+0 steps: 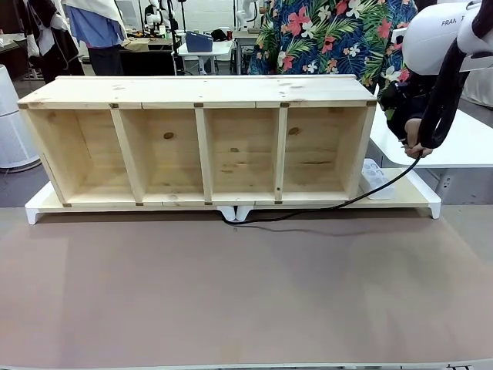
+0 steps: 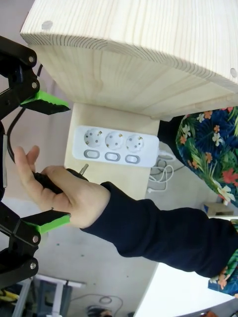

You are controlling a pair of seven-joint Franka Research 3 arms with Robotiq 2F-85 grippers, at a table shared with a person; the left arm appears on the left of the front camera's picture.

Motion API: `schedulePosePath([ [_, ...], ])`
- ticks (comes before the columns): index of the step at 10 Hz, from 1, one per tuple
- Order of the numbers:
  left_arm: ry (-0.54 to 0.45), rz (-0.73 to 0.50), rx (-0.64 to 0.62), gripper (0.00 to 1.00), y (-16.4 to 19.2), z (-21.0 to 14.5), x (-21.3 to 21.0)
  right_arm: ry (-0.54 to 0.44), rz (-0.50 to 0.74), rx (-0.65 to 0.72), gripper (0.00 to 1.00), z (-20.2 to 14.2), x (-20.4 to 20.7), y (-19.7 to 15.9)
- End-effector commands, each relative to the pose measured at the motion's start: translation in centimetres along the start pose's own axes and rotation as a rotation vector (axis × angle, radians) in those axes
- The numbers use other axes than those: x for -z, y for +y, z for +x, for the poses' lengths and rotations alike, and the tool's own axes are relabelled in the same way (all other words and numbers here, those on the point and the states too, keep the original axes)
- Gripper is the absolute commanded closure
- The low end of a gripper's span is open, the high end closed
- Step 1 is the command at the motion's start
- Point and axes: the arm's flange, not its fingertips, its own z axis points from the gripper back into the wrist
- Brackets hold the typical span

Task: Perform cable management.
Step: Release the Power Cable when the human grasps it.

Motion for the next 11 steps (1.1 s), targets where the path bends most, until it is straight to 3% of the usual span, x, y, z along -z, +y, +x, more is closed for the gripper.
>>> schedulePosePath([
  [1, -0.009, 0.009, -0.016, 0.0, 0.0, 0.25, 0.18, 0.005, 0.01, 0.009, 0.0, -0.07, 0.06, 0.02],
  [11, -0.009, 0.009, -0.016, 0.0, 0.0, 0.25, 0.18, 0.005, 0.01, 0.009, 0.0, -0.07, 0.06, 0.02],
])
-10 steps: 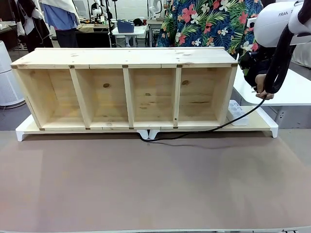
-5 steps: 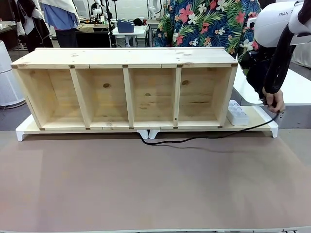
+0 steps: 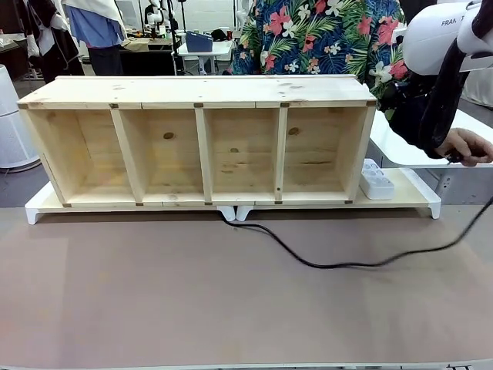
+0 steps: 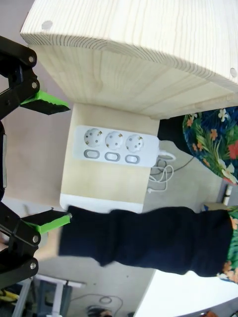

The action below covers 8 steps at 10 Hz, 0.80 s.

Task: Perform cable management.
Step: Release the Power Cable when the human grasps it.

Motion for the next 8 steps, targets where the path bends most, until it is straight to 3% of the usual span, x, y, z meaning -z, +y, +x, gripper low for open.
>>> schedulePosePath([
  [1, -0.009, 0.009, -0.016, 0.0, 0.0, 0.25, 0.18, 0.005, 0.01, 0.009, 0.0, -0.07, 0.06, 0.02],
  [8, -0.009, 0.009, -0.016, 0.0, 0.0, 0.25, 0.18, 0.005, 0.01, 0.009, 0.0, -0.07, 0.06, 0.02],
])
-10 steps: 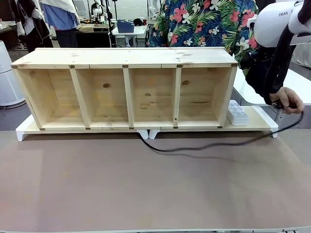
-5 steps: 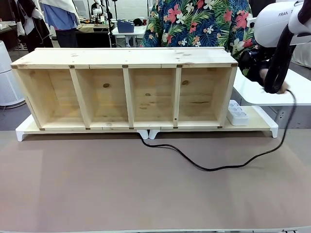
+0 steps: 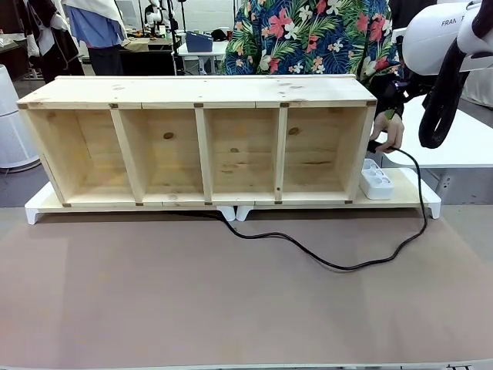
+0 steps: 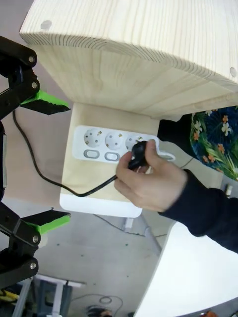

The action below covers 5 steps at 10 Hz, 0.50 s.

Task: Perform cable management.
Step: Release the Power Cable when the human grasps it.

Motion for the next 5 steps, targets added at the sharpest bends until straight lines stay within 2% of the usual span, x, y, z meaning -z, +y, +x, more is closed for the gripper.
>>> schedulePosePath([
  [1, -0.009, 0.009, -0.016, 0.0, 0.0, 0.24, 0.18, 0.005, 0.01, 0.009, 0.0, -0.07, 0.06, 0.02],
  [5, -0.009, 0.009, -0.016, 0.0, 0.0, 0.24, 0.18, 0.005, 0.01, 0.009, 0.0, -0.07, 0.06, 0.02],
])
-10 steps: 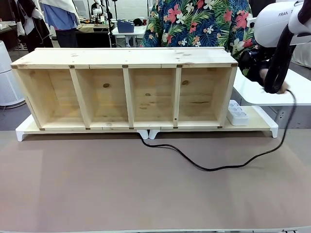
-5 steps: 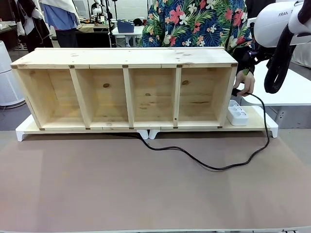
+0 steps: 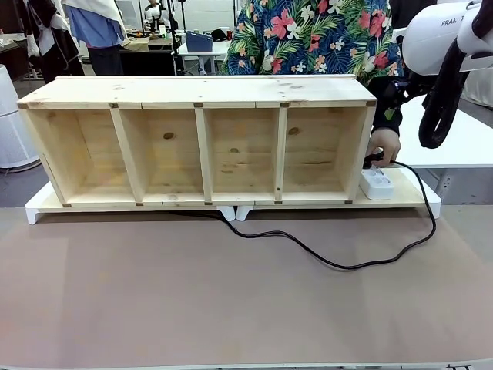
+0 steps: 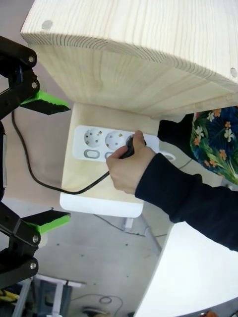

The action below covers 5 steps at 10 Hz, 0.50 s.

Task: Perform cable management.
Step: Release the Power Cable when the human grasps it.

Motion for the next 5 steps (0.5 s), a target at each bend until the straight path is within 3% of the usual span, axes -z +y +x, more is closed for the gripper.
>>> schedulePosePath([
  [1, -0.009, 0.009, -0.016, 0.0, 0.0, 0.25, 0.18, 0.005, 0.01, 0.009, 0.0, -0.07, 0.06, 0.02],
  [5, -0.009, 0.009, -0.016, 0.0, 0.0, 0.25, 0.18, 0.005, 0.01, 0.009, 0.0, -0.07, 0.06, 0.02],
])
